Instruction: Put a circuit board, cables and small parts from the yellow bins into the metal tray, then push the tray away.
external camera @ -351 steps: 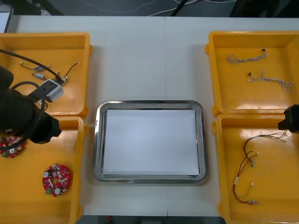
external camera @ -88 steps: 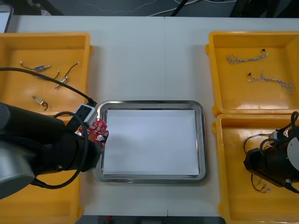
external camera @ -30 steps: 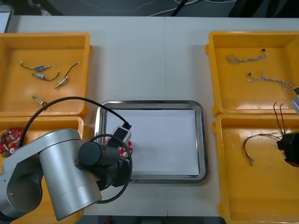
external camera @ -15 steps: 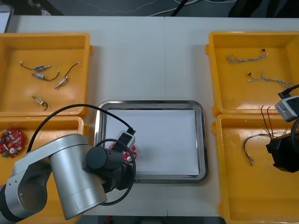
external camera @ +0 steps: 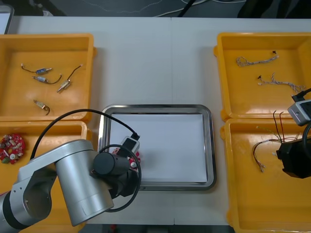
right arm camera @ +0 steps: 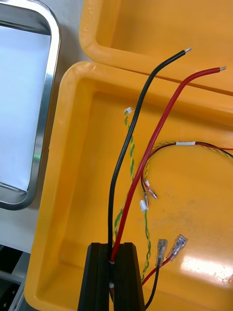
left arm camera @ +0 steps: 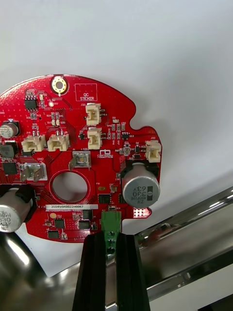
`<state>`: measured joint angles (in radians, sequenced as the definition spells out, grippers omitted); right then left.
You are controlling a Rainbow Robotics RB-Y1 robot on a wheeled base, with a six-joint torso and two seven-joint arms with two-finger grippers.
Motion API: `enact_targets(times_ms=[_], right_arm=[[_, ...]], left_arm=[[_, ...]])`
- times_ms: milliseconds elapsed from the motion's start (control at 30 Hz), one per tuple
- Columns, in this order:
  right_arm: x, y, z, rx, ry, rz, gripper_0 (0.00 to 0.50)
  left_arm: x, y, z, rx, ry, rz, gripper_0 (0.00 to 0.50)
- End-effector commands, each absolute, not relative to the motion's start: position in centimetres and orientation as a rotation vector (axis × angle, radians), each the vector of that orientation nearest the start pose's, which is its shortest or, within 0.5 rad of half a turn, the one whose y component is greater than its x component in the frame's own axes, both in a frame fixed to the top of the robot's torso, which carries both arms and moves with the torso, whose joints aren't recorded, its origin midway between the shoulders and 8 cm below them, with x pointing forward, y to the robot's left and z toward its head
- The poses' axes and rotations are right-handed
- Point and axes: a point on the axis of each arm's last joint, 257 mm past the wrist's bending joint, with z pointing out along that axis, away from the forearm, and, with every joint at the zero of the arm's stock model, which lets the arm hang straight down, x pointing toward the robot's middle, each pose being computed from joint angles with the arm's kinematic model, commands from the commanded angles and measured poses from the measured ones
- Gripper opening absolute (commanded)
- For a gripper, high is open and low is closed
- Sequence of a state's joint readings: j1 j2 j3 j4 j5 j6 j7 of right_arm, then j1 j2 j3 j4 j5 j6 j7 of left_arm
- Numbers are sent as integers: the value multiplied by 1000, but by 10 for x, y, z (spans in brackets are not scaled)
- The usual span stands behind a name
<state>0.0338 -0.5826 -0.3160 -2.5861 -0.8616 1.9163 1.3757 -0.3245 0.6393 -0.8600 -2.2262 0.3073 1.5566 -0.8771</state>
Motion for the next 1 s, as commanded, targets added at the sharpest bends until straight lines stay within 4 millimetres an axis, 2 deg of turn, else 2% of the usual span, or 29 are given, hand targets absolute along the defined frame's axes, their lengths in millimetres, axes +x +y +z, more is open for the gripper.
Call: enact_targets(times_ms=[33,67,133,200,267,300,433,600,900,1000], right_arm=[[310,-277,-171,-294,2558,84,0],[310,-277,-171,-292,2558,85,0],[310,-277,-171,-292,2559,85,0],[310,-278,-170,-285,2558,84,0],[310,-277,-170,-284,2559,86,0],[310,-277,-171,-284,2560,88,0],[310,-276,-170,-285,2559,91,0],[310,-273,-170,-298,2557,98,0],[312,-267,-167,-348,2549,100,0],[313,-259,-166,-398,2545,97,0]], left_arm=[[335,77,-307,609,2556,-67,74],[335,77,-307,610,2555,-68,116],[335,77,-307,607,2556,-70,303],[334,76,-307,608,2555,-75,368],[335,74,-306,606,2552,-82,477],[335,73,-306,604,2551,-86,500],[338,72,-304,598,2541,-90,500],[342,75,-291,586,2518,-92,500],[336,102,-245,573,2529,-91,500],[337,110,-229,556,2532,-101,500]])
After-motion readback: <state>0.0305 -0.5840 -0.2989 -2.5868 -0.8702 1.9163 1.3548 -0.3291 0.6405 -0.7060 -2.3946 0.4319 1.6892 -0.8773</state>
